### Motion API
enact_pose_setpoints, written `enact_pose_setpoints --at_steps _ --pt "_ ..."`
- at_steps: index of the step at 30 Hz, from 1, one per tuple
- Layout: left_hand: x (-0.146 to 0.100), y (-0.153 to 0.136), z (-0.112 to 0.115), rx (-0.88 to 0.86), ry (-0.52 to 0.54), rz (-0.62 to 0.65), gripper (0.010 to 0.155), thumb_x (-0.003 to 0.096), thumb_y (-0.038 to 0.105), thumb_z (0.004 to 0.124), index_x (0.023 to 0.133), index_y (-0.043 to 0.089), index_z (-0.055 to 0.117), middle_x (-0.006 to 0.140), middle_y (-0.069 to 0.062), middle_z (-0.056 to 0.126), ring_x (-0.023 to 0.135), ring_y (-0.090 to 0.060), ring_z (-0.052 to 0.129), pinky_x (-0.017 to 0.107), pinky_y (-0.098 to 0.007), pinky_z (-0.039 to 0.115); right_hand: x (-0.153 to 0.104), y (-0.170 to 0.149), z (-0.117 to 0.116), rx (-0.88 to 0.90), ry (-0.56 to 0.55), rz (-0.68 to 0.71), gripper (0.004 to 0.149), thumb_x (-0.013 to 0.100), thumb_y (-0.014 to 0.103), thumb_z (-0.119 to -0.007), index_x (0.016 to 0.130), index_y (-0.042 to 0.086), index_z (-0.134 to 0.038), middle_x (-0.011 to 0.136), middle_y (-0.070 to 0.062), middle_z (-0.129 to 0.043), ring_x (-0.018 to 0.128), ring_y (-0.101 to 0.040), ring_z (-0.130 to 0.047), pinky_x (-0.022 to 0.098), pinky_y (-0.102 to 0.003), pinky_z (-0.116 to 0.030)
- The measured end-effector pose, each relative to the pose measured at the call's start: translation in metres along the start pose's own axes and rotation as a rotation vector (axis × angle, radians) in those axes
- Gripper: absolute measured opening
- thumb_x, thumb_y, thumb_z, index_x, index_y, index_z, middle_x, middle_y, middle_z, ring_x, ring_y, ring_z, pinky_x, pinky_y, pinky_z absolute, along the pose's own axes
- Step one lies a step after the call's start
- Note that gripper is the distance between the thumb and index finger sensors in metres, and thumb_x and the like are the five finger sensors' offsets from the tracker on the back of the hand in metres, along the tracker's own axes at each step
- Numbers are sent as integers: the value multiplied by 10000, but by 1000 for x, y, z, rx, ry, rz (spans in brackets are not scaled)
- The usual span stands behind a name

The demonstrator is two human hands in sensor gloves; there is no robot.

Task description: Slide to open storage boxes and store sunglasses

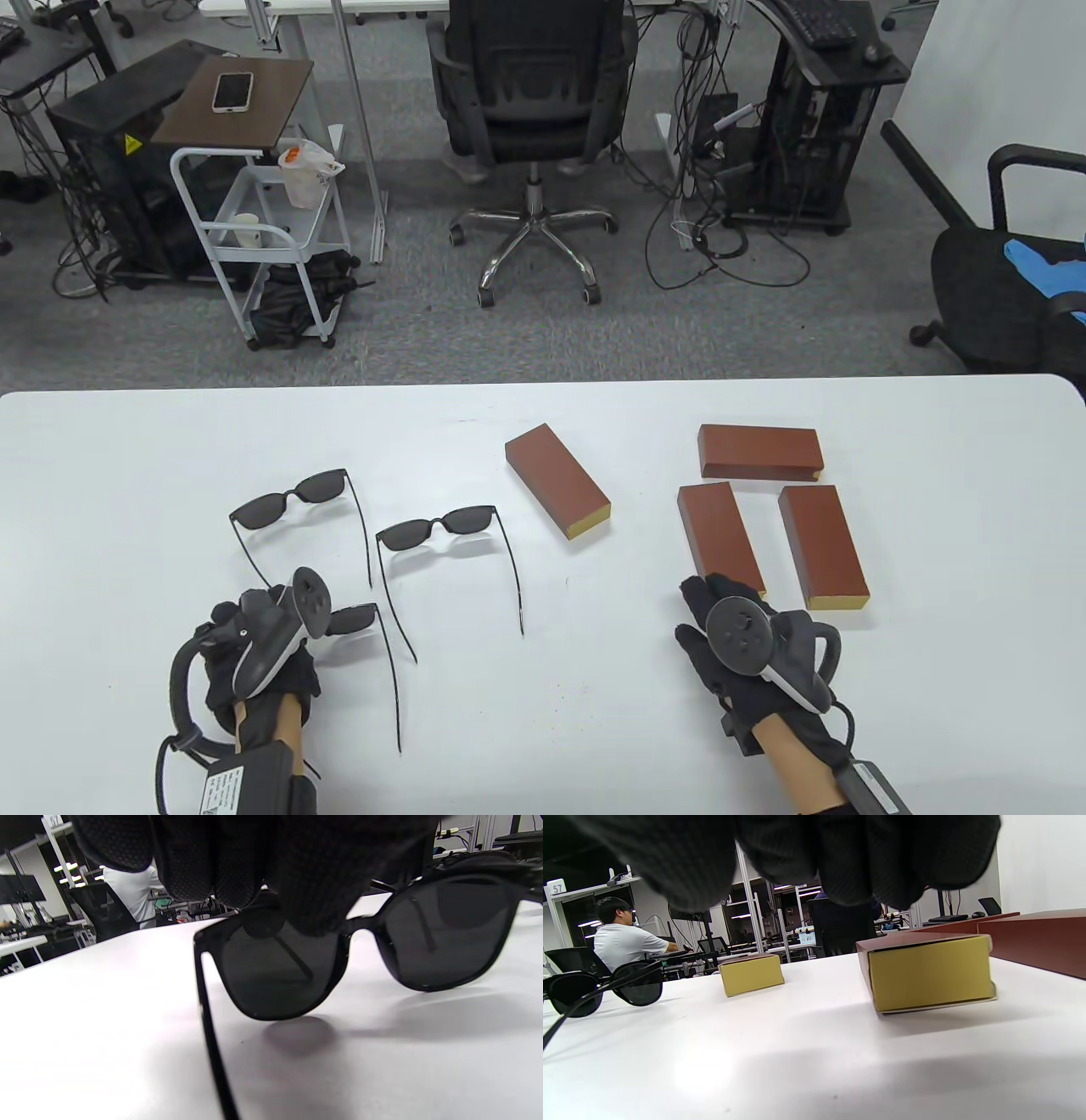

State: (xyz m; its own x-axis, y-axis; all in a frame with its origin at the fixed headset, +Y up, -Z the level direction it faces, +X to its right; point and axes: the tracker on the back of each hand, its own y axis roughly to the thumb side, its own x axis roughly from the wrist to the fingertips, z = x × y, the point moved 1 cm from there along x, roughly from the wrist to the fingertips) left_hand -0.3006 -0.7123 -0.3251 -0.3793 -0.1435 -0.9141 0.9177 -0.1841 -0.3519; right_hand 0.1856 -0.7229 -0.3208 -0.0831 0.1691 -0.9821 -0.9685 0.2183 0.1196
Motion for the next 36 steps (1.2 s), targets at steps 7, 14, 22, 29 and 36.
enact_pose_setpoints --at_steps 7,14,22,29,36 --pt "11 -5 16 -61 -84 8 533 440 283 832 966 325 758 1029 -2 798 953 -331 792 650 -596 670 1 -5 1 2 -6 -22 578 318 474 -841 844 261 -731 934 -123 -757 808 -412 -797 591 -506 -729" --pt "13 -9 25 -126 -115 8 440 455 234 782 883 332 815 934 15 874 873 -298 869 643 -548 712 1 -11 3 1 -11 -45 579 318 472 -842 845 261 -730 936 -122 -755 810 -411 -796 591 -507 -728" --pt "4 -21 12 -179 -81 32 434 456 227 779 876 324 823 919 4 880 847 -306 879 633 -554 716 2 -12 2 25 -11 -16 584 322 462 -839 852 249 -717 938 -125 -748 814 -412 -789 599 -502 -726" --pt "-13 12 -16 -216 19 199 435 459 255 762 884 335 815 915 7 868 827 -308 876 598 -558 721 1 -7 4 92 -17 48 591 320 435 -851 857 238 -703 935 -124 -746 813 -398 -795 599 -485 -737" --pt "-39 87 -38 -249 116 465 445 459 295 724 895 352 795 877 16 868 773 -290 887 572 -545 732 0 -4 5 135 -9 86 582 322 423 -852 852 229 -710 927 -124 -755 811 -392 -800 596 -482 -742"
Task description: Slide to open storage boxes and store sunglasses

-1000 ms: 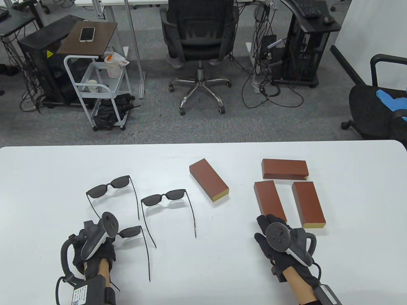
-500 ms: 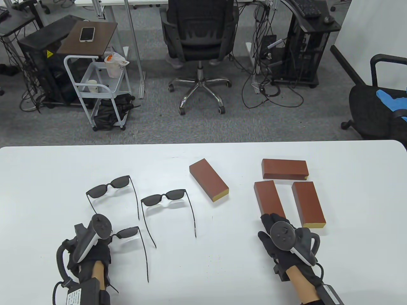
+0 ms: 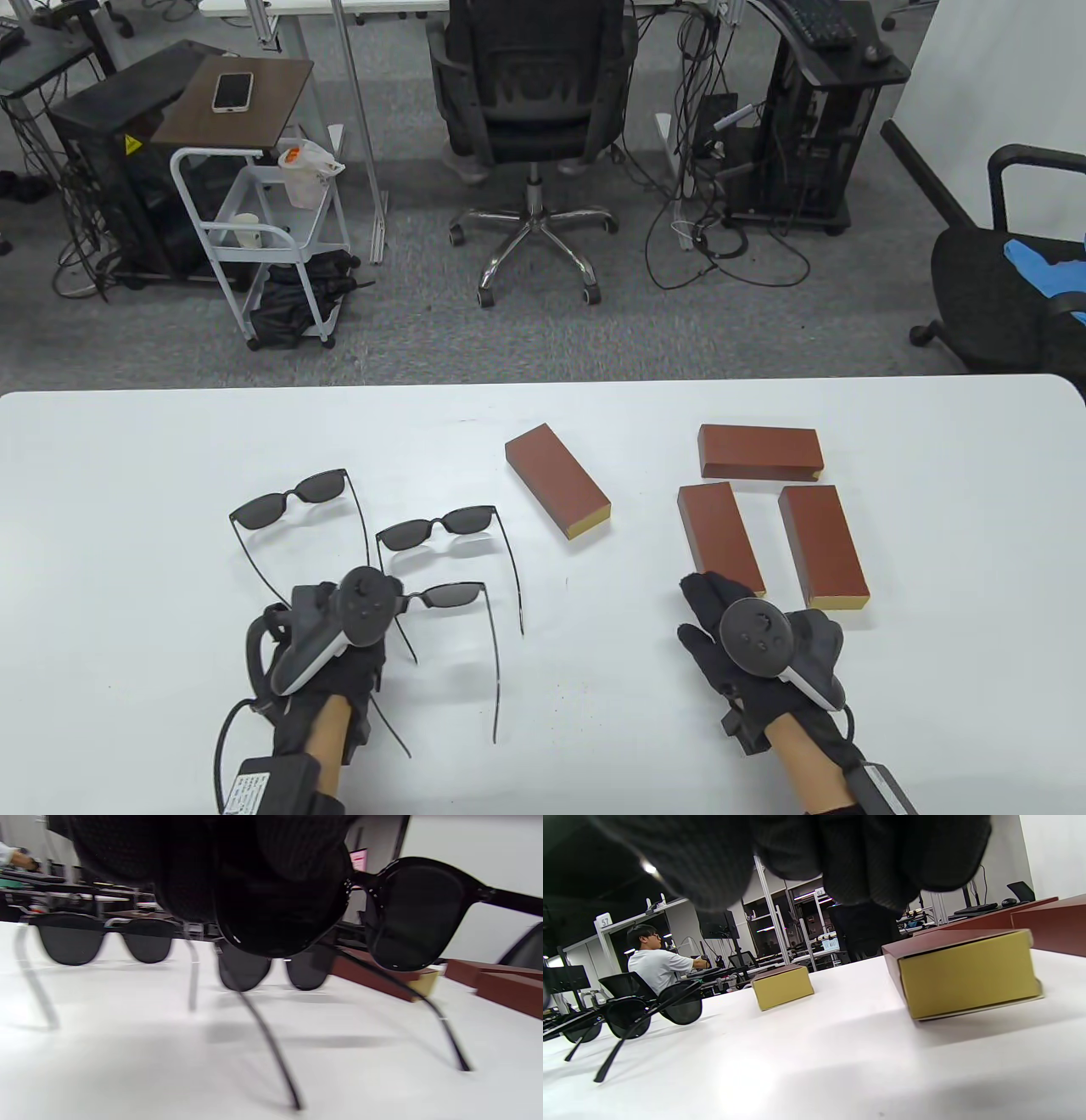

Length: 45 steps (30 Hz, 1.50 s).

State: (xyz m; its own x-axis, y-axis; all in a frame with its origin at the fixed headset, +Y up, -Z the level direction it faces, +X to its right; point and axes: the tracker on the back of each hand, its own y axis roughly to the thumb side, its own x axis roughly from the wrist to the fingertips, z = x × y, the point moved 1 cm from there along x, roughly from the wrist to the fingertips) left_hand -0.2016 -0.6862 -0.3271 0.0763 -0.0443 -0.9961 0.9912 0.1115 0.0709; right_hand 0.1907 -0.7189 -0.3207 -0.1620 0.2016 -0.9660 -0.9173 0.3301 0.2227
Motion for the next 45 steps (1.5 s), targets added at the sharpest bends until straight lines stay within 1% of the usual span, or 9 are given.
enact_pose_setpoints --at_steps 8,11,15,20,28,33,36,39,45 --pt "9 93 6 -60 -12 242 446 463 318 702 897 369 792 869 16 860 752 -286 886 566 -540 734 0 5 -1 71 18 63 563 323 401 -861 838 217 -728 904 -128 -784 791 -384 -828 580 -477 -763" --pt "9 118 7 -89 -20 299 446 465 325 696 898 373 791 868 16 858 748 -284 884 566 -540 734 0 8 0 105 11 77 561 327 394 -869 839 219 -723 899 -122 -790 784 -373 -842 574 -467 -776" --pt "8 135 8 -140 -35 334 447 467 330 692 901 375 791 868 6 857 748 -284 883 568 -541 733 0 9 1 215 18 97 577 312 380 -893 841 223 -722 894 -118 -798 778 -363 -854 569 -458 -786" --pt "5 140 9 -142 -45 350 447 469 333 696 900 387 801 866 3 860 749 -284 883 570 -544 731 1 7 1 366 49 98 568 299 358 -917 829 246 -745 876 -93 -830 761 -339 -884 558 -442 -806" --pt "3 135 14 -244 -56 328 451 472 336 698 907 395 798 870 17 858 754 -282 883 571 -540 736 1 4 2 503 34 57 447 319 330 -892 754 248 -832 758 -62 -959 643 -301 -997 463 -416 -886" --pt "5 123 22 -466 -111 278 458 476 331 732 928 357 802 895 8 858 784 -305 876 565 -540 738 1 1 4 583 -7 -1 415 317 329 -896 720 235 -865 681 -60 -1017 556 -284 -1054 392 -400 -927" --pt "5 116 20 -574 -104 261 468 480 331 732 943 352 799 897 6 868 781 -303 888 559 -537 747 1 0 7 584 -32 -29 415 306 340 -908 705 225 -879 634 -59 -1046 503 -269 -1085 350 -388 -951" --pt "4 110 19 -711 -111 251 507 486 418 702 985 342 750 917 -2 861 797 -316 880 564 -534 746 0 -1 9 602 -61 -64 422 300 343 -914 700 211 -879 593 -59 -1066 458 -257 -1106 313 -376 -968" --pt "4 95 32 -1191 -171 267 611 484 584 637 1047 350 683 978 -55 819 841 -376 821 576 -549 718 -4 -6 13 716 -96 -179 446 291 350 -934 697 174 -876 502 -48 -1099 370 -231 -1135 251 -366 -985"
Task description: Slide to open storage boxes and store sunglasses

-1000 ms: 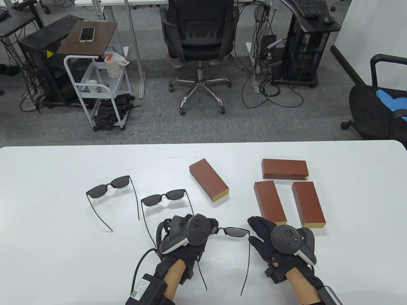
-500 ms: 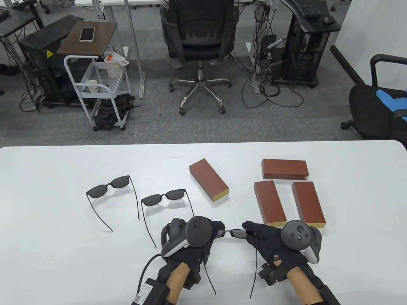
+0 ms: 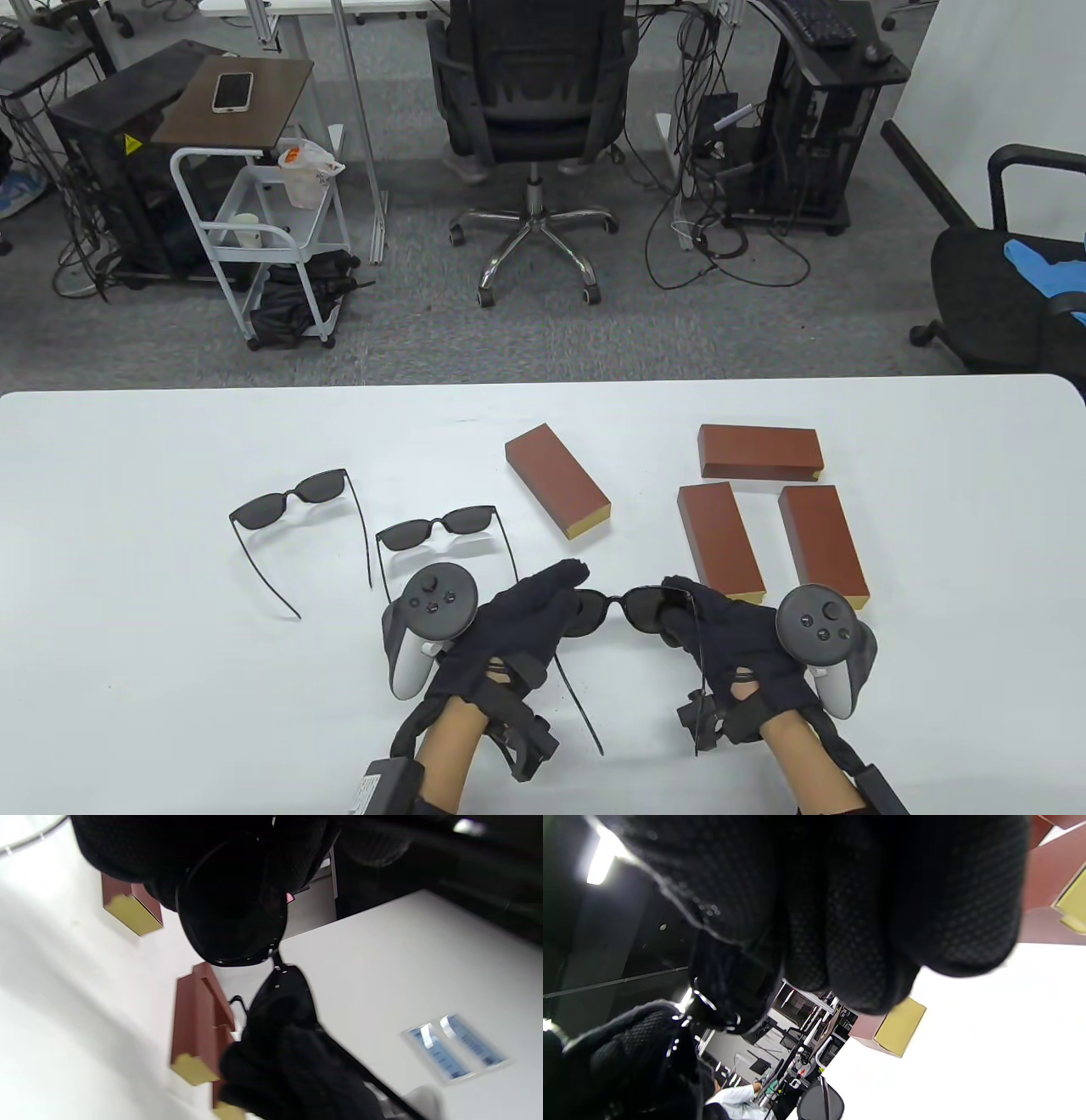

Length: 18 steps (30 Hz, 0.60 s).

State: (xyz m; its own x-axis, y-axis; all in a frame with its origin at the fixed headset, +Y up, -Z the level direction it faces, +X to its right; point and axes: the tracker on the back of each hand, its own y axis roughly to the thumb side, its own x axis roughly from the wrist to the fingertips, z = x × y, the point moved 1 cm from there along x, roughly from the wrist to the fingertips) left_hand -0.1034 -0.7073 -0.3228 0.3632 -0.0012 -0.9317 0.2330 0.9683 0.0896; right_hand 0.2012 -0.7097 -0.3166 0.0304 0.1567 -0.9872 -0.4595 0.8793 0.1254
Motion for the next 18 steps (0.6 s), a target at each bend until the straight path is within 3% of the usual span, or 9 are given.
enact_pose_setpoints --at_steps 5,9,18 --pt "-2 -10 2 -242 -19 11 696 475 645 580 1085 312 618 1033 -89 761 882 -396 775 600 -564 691 -4 -4 -1 113 -40 -102 456 292 356 -938 694 150 -870 448 -28 -1108 319 -210 -1144 215 -352 -991" --pt "-3 -11 4 -269 1 17 675 496 570 540 1115 300 524 1047 -92 746 895 -388 771 604 -562 695 -8 -8 -4 196 -47 -180 463 294 356 -939 691 129 -867 423 -24 -1108 293 -202 -1147 196 -348 -992" --pt "-5 -20 11 -342 40 -33 676 506 565 517 1124 292 482 1042 -94 743 885 -379 782 595 -538 712 -16 -15 -11 327 -45 -292 504 313 360 -925 730 100 -813 399 -12 -1097 260 -184 -1143 172 -332 -992"
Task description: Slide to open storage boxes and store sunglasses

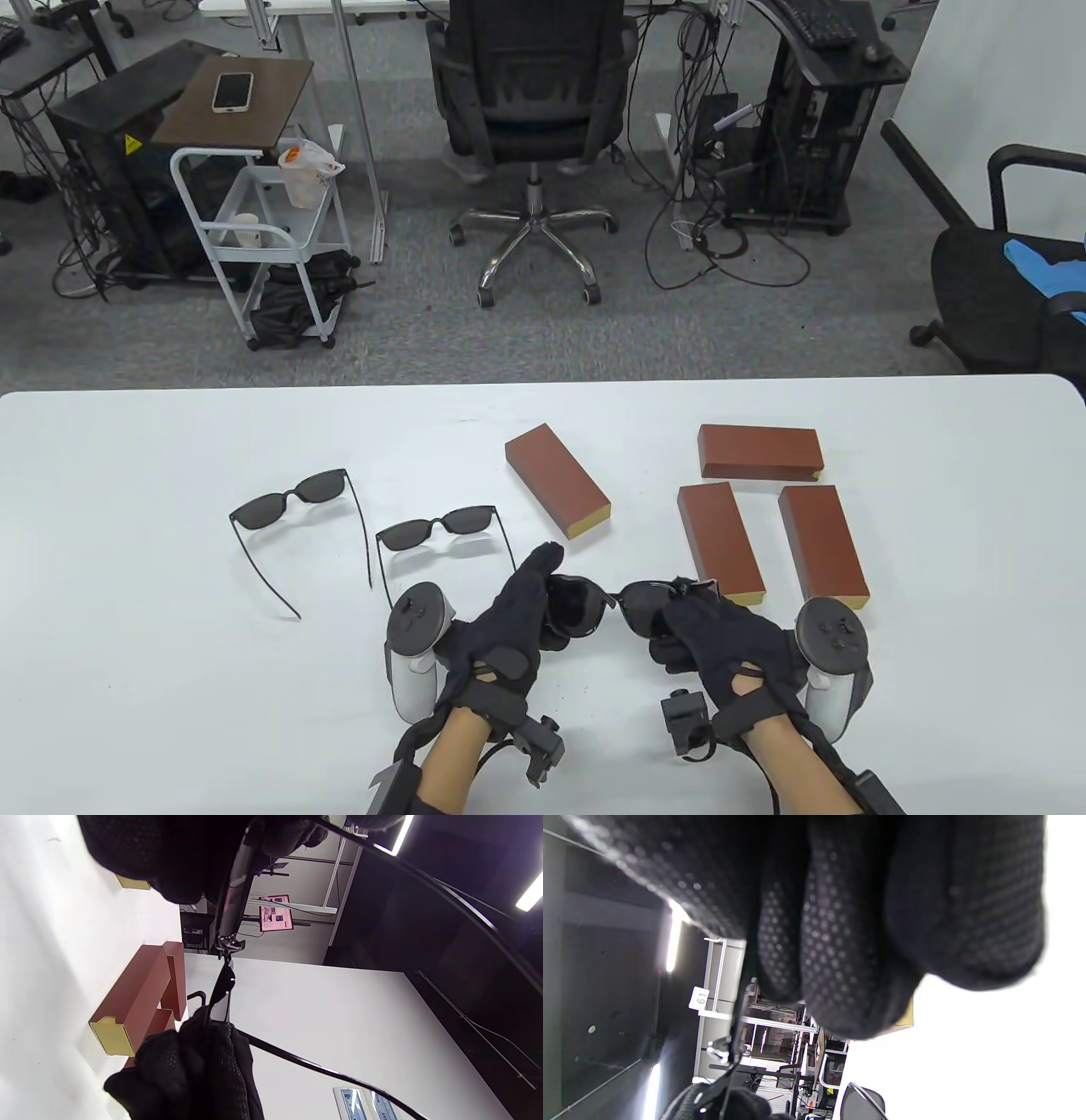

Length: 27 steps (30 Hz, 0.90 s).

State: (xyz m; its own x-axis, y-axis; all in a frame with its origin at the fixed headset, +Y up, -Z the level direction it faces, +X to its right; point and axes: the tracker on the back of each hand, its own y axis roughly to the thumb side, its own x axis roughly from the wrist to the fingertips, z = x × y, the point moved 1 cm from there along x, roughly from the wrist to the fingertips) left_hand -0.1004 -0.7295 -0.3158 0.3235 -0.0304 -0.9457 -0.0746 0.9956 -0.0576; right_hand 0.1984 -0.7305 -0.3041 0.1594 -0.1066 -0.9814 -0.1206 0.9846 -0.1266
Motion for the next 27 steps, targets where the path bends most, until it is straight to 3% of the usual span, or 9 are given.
enact_pose_setpoints --at_steps 7,14,22,27 --pt "-4 -6 0 -41 83 -63 671 511 547 530 1108 240 526 992 -132 790 731 -335 913 469 -484 790 0 1 -3 -48 3 77 573 326 366 -900 809 127 -706 417 -4 -1080 274 -176 -1133 183 -325 -985" --pt "-5 -9 1 -70 76 -90 669 520 543 531 1110 229 511 989 -131 785 704 -305 921 459 -465 795 1 1 -3 -17 3 146 545 334 353 -892 827 239 -688 405 -26 -1084 253 -188 -1133 166 -334 -980" --pt "-7 -9 0 -80 98 -109 671 522 546 535 1106 215 517 977 -127 797 691 -296 928 452 -458 800 5 3 -5 -4 107 234 565 331 372 -883 829 187 -690 461 -48 -1071 317 -217 -1121 216 -354 -968" --pt "-9 -10 -4 -70 148 -120 659 527 537 592 1085 187 566 938 -128 844 619 -269 974 396 -435 832 5 6 -10 39 246 290 716 304 475 -898 880 169 -602 620 -97 -1011 475 -283 -1076 328 -392 -940"
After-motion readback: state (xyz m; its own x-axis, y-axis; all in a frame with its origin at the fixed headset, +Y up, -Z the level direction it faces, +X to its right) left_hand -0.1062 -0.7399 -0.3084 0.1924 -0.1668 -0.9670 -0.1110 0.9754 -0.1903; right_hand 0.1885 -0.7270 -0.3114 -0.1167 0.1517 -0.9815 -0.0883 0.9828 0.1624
